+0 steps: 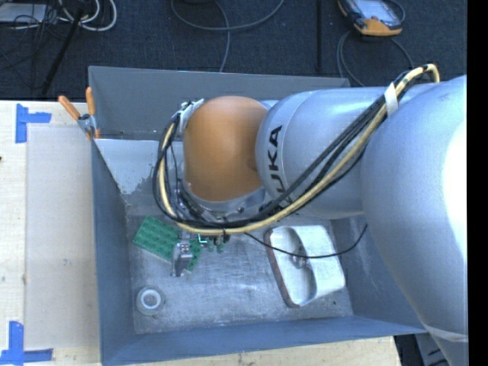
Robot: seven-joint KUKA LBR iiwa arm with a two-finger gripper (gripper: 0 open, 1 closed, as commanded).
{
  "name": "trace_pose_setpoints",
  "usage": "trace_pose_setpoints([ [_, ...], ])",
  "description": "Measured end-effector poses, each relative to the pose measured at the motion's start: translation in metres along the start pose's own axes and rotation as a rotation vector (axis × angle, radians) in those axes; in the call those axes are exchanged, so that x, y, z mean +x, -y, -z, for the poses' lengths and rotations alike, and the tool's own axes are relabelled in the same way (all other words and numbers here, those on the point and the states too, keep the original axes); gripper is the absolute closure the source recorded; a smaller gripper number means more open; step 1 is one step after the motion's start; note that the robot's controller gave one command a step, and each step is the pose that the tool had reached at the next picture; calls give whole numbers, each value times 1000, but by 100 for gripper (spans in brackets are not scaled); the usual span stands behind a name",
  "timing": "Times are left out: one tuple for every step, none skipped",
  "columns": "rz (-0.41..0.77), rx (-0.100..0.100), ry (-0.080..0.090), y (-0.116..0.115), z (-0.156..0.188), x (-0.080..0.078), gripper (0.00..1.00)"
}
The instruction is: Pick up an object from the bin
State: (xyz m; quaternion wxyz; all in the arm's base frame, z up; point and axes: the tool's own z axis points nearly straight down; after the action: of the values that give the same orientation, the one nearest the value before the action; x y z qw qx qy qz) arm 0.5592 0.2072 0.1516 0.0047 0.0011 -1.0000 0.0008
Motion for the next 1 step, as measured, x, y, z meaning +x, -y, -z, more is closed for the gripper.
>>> trace_pose_setpoints([
  [-104, -5, 12, 1, -79, -43, 0],
])
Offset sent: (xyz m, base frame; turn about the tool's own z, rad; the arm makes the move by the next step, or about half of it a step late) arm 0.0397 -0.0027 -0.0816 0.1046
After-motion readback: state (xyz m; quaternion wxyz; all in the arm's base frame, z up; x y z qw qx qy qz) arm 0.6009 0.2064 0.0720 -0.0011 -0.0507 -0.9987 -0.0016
